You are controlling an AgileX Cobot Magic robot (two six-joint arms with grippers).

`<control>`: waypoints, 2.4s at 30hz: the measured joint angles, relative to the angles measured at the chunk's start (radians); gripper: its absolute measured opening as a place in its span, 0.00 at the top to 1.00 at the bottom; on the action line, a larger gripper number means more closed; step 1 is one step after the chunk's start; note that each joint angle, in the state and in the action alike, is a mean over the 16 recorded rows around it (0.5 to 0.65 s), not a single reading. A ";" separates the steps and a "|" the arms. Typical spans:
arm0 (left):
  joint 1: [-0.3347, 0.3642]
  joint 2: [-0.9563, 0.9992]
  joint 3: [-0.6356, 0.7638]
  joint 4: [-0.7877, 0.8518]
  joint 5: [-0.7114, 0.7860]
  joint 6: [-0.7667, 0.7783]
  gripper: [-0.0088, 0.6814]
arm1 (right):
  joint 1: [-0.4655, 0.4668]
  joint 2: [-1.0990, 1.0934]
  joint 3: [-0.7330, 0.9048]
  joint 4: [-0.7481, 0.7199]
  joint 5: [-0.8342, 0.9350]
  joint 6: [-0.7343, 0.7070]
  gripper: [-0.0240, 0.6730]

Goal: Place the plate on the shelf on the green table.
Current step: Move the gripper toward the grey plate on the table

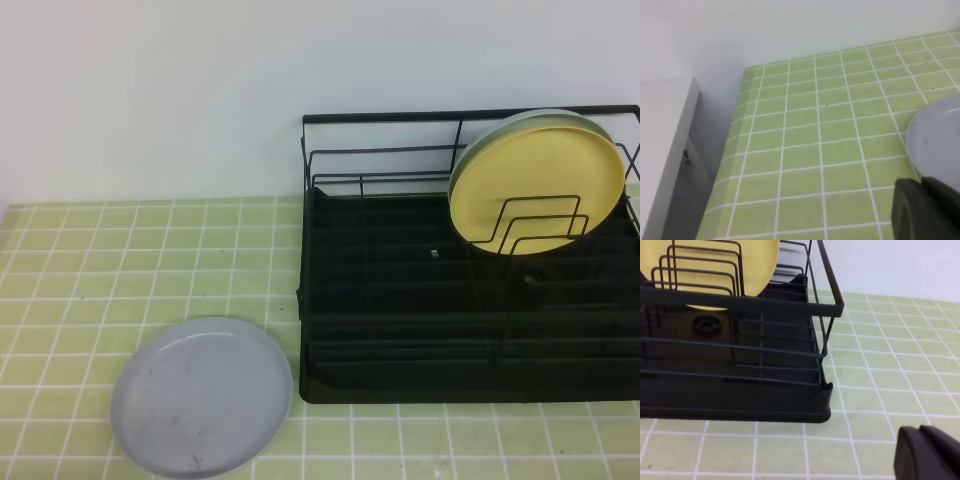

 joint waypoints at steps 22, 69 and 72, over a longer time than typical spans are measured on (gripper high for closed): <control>0.000 0.000 0.000 -0.016 0.020 -0.044 0.99 | 0.000 0.000 0.000 0.000 0.000 0.000 0.97; -0.031 0.000 0.000 0.015 -0.063 -0.026 0.99 | 0.000 0.000 0.000 -0.001 -0.016 0.000 0.97; -0.031 0.000 0.000 0.025 -0.156 -0.021 0.99 | 0.000 0.000 0.000 -0.004 -0.060 0.000 0.97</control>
